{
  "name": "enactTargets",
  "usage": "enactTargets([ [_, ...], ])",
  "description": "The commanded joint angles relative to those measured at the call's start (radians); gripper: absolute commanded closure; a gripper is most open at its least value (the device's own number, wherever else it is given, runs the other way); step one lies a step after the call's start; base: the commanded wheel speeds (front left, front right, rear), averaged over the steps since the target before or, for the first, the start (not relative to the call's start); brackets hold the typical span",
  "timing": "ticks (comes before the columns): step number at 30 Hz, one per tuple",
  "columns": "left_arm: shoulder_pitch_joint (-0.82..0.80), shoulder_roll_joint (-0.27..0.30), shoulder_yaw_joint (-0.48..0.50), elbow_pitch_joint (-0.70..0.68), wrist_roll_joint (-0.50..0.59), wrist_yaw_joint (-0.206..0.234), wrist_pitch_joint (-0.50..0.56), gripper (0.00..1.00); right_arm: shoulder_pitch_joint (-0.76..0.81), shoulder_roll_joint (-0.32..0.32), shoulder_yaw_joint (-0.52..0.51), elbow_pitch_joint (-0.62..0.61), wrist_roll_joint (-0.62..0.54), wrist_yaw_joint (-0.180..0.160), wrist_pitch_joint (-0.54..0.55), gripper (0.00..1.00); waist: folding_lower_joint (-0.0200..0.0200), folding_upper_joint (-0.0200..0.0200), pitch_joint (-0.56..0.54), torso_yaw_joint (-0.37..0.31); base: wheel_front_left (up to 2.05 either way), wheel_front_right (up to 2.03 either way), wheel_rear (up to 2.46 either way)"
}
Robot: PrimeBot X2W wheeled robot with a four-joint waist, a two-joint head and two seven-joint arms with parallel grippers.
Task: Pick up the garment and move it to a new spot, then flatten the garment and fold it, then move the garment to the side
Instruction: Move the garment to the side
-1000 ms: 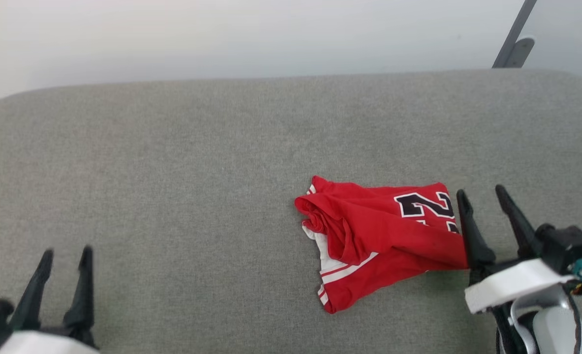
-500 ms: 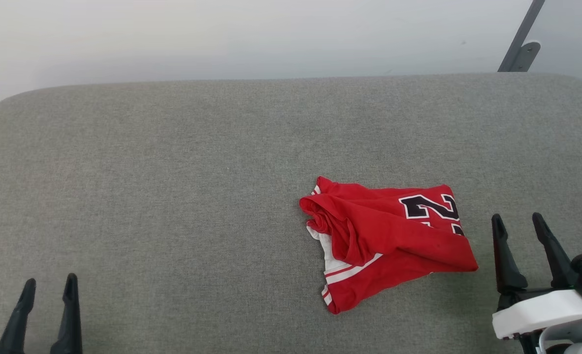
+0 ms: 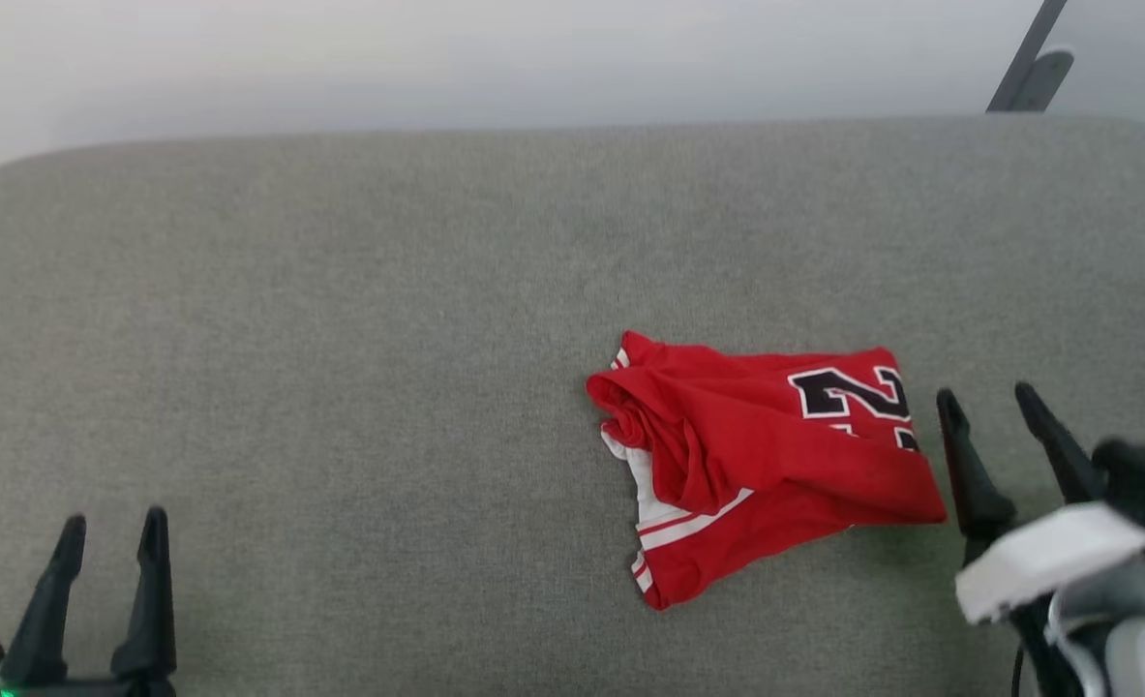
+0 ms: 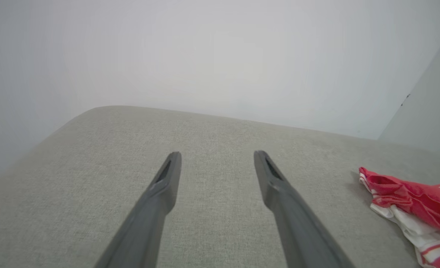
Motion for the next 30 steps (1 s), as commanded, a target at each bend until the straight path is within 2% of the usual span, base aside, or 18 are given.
enactTargets([
  [1,-0.031,0.008,-0.005,-0.010,-0.014,0.002,-0.005,0.00,-0.050,-0.012,-0.007,0.004,0.013,-0.001,0.065,0.00,0.0000,-0.0001,0.041,0.000,0.00,0.00,0.00],
  [6,-0.095,0.033,-0.041,-0.005,-0.029,0.002,-0.005,0.00,-0.143,-0.079,0.035,0.022,-0.021,-0.001,0.329,0.00,0.0000,-0.0001,0.123,0.009,0.00,0.00,0.00],
  [7,-0.110,0.039,-0.052,-0.003,-0.031,0.002,-0.005,0.00,-0.161,-0.082,0.032,0.020,-0.017,-0.001,0.383,0.00,0.0000,-0.0001,0.135,0.013,0.00,0.00,0.00],
  [8,-0.110,0.039,-0.052,-0.003,-0.031,0.002,-0.005,0.00,-0.161,-0.082,0.032,0.020,-0.017,-0.001,0.383,0.00,0.0000,-0.0001,0.135,0.013,0.00,0.00,0.00],
  [10,-0.134,0.050,-0.064,-0.003,-0.040,0.002,-0.005,0.00,-0.183,-0.096,0.044,0.006,-0.034,0.000,0.502,0.00,0.0000,-0.0001,0.167,0.016,0.00,0.00,0.00],
  [16,-0.197,0.067,-0.099,-0.003,-0.058,0.002,-0.005,0.00,-0.173,-0.055,0.042,-0.067,-0.035,-0.001,0.772,0.00,0.0000,-0.0001,0.248,0.031,0.00,0.00,0.00],
  [21,-0.246,0.088,-0.117,0.001,-0.074,0.002,-0.005,0.00,-0.156,-0.005,0.043,-0.100,-0.062,0.000,0.879,0.00,0.0000,-0.0001,0.308,0.038,0.00,0.00,0.00],
  [23,-0.263,0.100,-0.125,0.003,-0.077,0.002,-0.005,0.00,-0.157,0.020,0.051,-0.104,-0.068,0.000,0.892,0.85,0.0000,-0.0001,0.325,0.035,0.00,0.00,0.00],
  [24,-0.272,0.106,-0.130,0.001,-0.078,0.002,-0.005,0.00,-0.159,0.030,0.052,-0.104,-0.071,0.000,0.893,1.00,0.0000,-0.0001,0.332,0.031,0.00,0.00,0.00],
  [30,-0.321,0.160,-0.136,-0.032,-0.080,0.002,-0.005,0.00,-0.180,0.057,-0.052,-0.173,-0.085,-0.004,0.814,1.00,0.0000,-0.0001,0.381,-0.024,0.00,0.00,0.00],
])
